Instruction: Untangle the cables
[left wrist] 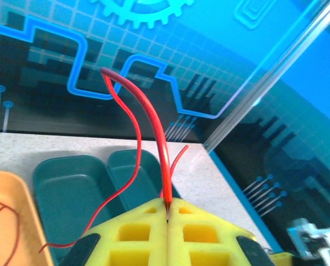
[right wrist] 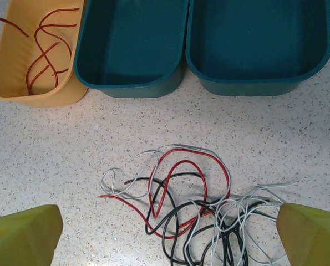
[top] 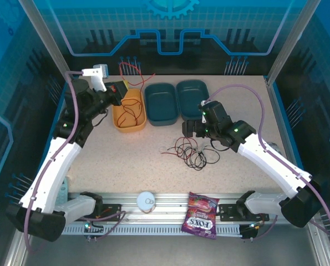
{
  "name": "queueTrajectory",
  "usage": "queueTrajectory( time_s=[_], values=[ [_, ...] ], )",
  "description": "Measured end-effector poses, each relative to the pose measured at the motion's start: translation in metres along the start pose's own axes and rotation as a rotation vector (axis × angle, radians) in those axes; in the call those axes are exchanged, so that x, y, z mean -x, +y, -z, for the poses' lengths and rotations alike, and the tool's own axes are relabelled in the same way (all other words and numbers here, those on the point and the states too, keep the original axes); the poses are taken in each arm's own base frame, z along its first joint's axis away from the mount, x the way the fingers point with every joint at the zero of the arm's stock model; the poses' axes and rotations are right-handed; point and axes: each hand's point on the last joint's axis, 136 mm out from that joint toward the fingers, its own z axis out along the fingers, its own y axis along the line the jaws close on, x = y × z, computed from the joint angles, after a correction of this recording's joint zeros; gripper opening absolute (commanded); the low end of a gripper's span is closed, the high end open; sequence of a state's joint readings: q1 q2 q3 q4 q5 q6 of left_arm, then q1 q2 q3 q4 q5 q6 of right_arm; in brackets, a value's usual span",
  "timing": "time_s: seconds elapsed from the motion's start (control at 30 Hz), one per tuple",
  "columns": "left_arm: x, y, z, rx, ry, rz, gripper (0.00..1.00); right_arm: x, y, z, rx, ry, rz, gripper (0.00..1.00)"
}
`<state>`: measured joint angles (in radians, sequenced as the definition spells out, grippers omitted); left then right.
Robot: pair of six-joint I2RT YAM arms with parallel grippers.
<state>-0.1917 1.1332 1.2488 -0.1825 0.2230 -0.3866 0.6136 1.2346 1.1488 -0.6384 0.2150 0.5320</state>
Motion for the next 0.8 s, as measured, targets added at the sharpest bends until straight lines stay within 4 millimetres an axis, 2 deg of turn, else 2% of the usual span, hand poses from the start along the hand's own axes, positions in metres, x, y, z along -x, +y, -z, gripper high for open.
queueTrajectory(
  time_s=[0.2,0.47,0.8],
  values=[
    [-0.013,0.033,-0.023,0.084,0.043,0.005,0.00,-0.001,-0.004,-0.002,-0.015,0.008,-0.003,1.00],
    [-0.021,0.066,-0.024,0.172,0.051,0.028,0.00,-0.003,-0.008,-0.009,-0.032,0.028,-0.006,1.00],
    [-0.065,0.113,-0.034,0.299,0.167,0.081,0.00,-0.011,-0.009,-0.021,-0.043,0.072,-0.006,1.00]
  ],
)
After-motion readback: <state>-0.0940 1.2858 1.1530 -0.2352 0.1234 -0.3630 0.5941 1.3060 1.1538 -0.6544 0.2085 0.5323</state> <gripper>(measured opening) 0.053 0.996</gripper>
